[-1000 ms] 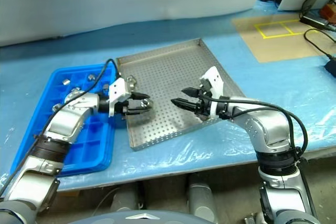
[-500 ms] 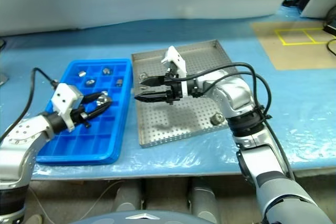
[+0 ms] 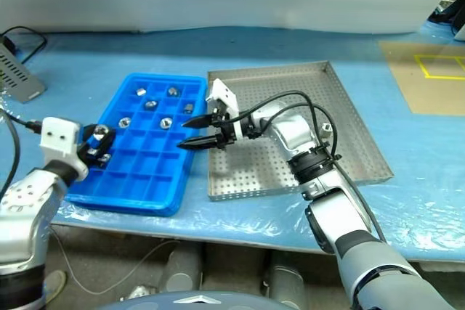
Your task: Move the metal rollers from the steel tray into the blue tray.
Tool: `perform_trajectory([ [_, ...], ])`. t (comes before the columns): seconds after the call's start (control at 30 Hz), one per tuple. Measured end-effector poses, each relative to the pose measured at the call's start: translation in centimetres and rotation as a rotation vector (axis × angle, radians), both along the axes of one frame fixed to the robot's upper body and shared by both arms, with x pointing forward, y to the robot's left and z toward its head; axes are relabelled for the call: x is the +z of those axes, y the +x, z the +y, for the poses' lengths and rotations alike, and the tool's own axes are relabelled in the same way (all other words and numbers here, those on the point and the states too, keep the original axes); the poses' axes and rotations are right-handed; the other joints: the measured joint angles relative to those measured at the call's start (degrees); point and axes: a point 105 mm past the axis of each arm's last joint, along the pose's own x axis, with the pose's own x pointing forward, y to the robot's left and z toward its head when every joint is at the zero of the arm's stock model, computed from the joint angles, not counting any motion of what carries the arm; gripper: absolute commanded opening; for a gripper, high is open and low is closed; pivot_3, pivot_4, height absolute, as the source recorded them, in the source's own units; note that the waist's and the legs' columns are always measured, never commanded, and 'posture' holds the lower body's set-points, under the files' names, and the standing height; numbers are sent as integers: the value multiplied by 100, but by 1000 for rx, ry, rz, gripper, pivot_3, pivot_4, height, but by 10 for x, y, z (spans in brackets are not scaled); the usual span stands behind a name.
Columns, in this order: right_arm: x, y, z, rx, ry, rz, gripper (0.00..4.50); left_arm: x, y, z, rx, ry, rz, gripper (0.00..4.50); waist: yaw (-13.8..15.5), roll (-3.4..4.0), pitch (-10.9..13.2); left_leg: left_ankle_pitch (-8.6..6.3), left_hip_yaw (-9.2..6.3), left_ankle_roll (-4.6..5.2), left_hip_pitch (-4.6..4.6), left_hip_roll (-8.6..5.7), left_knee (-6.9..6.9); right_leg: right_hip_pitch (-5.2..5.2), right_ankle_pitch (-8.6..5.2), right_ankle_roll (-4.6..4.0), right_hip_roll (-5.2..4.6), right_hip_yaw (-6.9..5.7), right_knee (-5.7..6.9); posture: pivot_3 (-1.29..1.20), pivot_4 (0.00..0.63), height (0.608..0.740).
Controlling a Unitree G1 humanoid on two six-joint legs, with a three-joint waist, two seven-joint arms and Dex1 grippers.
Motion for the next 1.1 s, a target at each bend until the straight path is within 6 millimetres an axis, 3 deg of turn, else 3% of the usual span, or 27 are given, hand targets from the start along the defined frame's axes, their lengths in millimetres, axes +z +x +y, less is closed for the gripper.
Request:
perform_trajectory([
  [0.17,-11,3,-12,-52,-17,13,3259,-23,5,1,2,-6,83,2254,-46,-3,-1,6,1,-9,-37,0,0,-41,0,0,2,0,4,326,150,740],
  [0.53,-13,5,-20,-138,-19,-5,3259,-31,25,-10,-53,9,109,2254,-133,-3,-1,8,-1,-11,-43,0,21,-45,1,-1,1,0,27,257,150,740],
  [0.67,-18,6,-25,-164,-30,-2,3259,-32,26,-8,-53,8,112,3105,-141,-3,-1,8,-1,-10,-46,-1,29,-44,2,-1,0,1,27,227,150,740],
  [0.73,-17,7,-27,-176,-32,-7,3259,-30,26,-6,-60,21,112,3746,-140,-3,-1,8,-2,-10,-47,-1,30,-43,2,-1,-1,1,27,227,150,740],
  [0.8,-15,8,-29,-188,-29,-16,3259,-27,25,-9,-95,16,110,3746,-132,-3,-1,8,-3,-9,-46,-3,31,-39,2,-1,-4,1,27,195,150,740],
  [0.9,-15,7,-30,-199,-28,-17,3259,-22,28,-42,-241,-29,99,3746,-146,-7,0,8,-3,-8,-47,-3,37,-38,2,0,-6,1,30,175,150,740],
  [1.1,-15,11,-42,-276,-26,-16,3259,30,49,-74,-390,-23,-47,3746,-321,-8,1,16,-3,-19,-33,-6,39,-42,2,-1,0,14,61,73,150,740],
])
